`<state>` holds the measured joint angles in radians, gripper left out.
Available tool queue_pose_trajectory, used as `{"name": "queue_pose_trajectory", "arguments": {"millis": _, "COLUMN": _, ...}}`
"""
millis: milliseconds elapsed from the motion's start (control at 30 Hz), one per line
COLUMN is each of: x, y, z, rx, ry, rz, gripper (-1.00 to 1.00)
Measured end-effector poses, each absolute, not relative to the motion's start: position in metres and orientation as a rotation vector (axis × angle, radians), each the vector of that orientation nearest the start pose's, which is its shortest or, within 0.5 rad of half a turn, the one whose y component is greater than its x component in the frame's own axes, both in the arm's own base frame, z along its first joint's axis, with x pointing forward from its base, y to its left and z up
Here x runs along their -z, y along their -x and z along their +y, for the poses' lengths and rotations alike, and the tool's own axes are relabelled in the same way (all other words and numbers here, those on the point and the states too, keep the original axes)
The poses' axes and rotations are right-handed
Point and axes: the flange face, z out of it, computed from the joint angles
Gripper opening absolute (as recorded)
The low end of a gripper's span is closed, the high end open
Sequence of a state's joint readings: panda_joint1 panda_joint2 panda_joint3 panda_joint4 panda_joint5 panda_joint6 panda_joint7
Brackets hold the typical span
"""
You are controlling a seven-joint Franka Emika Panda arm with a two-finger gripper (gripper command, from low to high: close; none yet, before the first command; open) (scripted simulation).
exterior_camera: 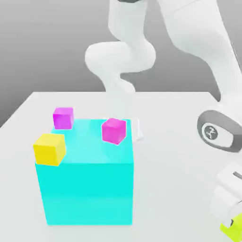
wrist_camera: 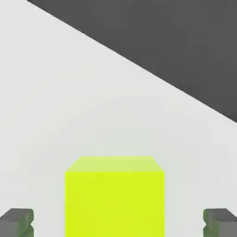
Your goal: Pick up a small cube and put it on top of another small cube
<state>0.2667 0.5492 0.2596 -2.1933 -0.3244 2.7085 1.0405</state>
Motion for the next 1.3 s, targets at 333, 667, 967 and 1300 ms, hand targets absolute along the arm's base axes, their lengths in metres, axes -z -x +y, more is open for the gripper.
{"name": "queue_pose_trajectory", "arguments": {"millis": 333, "x": -0.186, "y": -0.466, "z": 0.288, "rx": -0.002, "ry": 3.117, "rz": 0.406, "gripper": -1.00}}
{"name": "queue_pose_trajectory", "arguments": {"millis": 667, "x": -0.296, "y": -0.506, "z": 0.099, "rx": 0.015, "ry": 2.852, "rz": 1.516, "gripper": -1.00}}
{"name": "queue_pose_trajectory", "arguments": {"millis": 967, "x": -0.391, "y": -0.452, "z": -0.057, "rx": -0.035, "ry": 2.130, "rz": 2.395, "gripper": -1.00}}
{"name": "queue_pose_trajectory", "arguments": {"millis": 1300, "x": -0.463, "y": -0.332, "z": -0.157, "rx": -0.149, "ry": 1.107, "rz": 2.888, "gripper": -1.00}}
